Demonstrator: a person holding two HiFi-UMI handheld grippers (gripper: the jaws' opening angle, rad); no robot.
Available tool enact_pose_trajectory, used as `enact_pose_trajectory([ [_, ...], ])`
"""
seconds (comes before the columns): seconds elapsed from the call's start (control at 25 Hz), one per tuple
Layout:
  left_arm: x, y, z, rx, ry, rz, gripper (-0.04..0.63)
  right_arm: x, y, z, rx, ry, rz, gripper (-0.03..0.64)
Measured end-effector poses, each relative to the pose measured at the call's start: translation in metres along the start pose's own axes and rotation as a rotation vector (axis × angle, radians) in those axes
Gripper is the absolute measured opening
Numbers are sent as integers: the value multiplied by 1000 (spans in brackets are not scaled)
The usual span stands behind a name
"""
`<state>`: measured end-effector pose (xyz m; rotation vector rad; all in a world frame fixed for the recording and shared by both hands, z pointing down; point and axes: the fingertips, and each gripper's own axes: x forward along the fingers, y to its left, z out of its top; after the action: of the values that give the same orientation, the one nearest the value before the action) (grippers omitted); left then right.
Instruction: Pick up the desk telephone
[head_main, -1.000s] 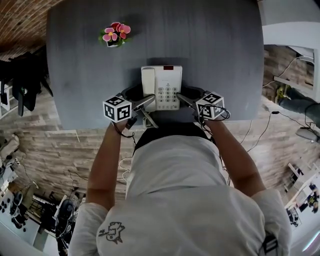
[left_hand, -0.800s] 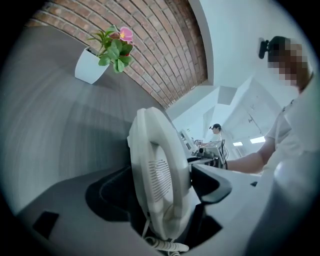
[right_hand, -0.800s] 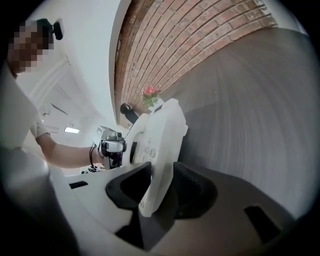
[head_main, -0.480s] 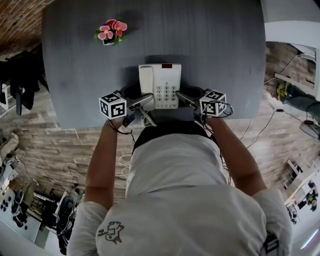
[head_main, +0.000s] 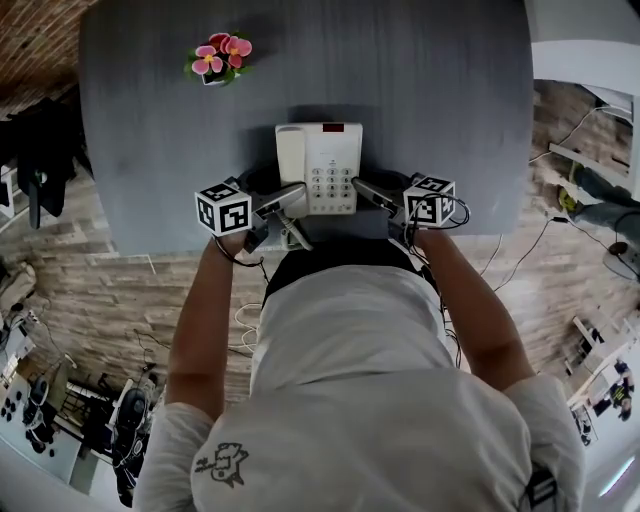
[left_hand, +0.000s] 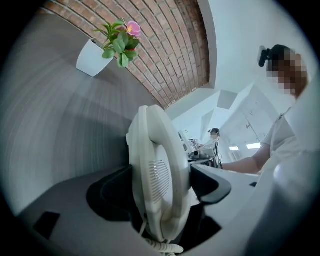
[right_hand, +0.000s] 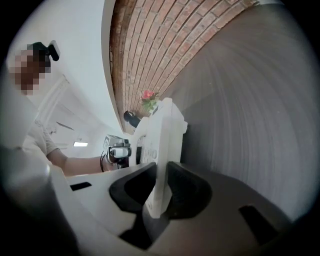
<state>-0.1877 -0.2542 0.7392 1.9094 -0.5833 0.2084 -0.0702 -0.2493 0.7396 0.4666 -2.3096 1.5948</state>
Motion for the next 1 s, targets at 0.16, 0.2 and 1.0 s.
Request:
enact_pose_trajectory([
  [0.16,0,-2,-1,-17,-1,0,380,-4,3,5,9,-28,-9,75],
  [0.2,-2,-4,0,-23,-10,-2,380,-5,5,6,8,-35,-9,75],
  [1.0,-60,-77,41,117,-101,-26,377,-30,93,29,-112,-164,-39,74],
])
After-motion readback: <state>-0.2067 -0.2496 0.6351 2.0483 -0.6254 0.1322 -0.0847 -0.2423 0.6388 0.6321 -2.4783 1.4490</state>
